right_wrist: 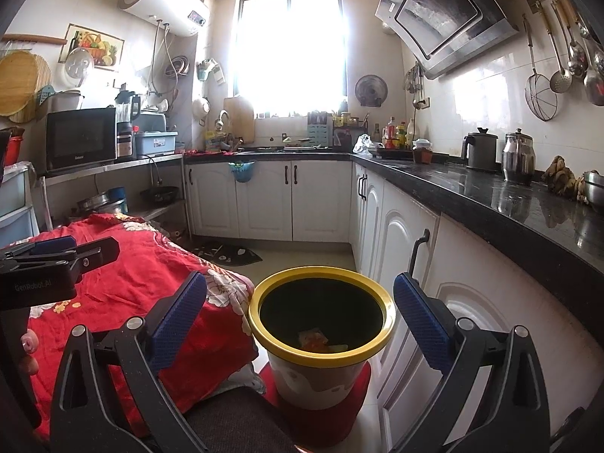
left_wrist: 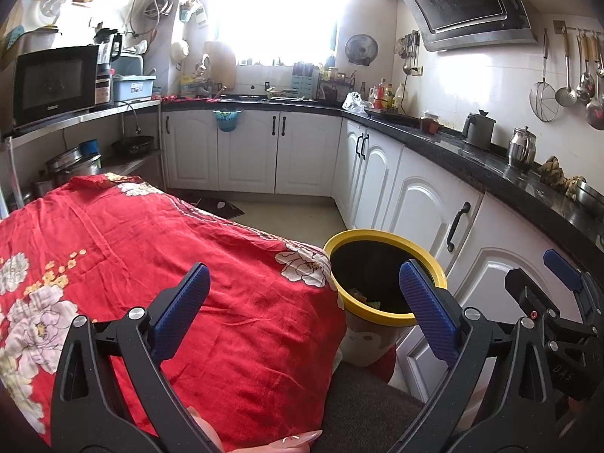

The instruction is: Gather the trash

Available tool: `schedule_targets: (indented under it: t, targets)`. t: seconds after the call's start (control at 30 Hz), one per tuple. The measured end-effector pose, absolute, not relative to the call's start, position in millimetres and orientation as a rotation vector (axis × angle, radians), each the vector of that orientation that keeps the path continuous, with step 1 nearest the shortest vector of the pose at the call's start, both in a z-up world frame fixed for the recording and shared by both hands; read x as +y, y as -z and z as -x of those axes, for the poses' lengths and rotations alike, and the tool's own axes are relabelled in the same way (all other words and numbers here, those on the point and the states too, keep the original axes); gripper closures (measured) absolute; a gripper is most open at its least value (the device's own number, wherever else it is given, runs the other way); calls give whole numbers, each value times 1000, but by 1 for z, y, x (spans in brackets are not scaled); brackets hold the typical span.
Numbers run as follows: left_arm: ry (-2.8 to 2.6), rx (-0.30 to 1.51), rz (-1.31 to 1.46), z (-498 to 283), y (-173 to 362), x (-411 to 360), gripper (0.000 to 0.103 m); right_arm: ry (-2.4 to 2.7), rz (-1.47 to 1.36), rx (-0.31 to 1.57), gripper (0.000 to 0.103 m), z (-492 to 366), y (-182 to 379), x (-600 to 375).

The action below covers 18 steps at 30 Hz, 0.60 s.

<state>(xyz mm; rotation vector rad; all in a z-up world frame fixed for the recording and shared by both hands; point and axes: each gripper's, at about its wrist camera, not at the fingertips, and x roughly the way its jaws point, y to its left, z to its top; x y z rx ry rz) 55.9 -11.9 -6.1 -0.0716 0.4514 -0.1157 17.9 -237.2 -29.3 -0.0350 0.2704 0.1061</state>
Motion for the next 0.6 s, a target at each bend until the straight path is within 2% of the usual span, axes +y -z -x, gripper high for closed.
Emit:
schedule_targets:
  t: [0.6]
  targets:
    - [114, 449, 71, -56, 5, -12, 11, -105, 33, 266, 6, -16, 29, -237]
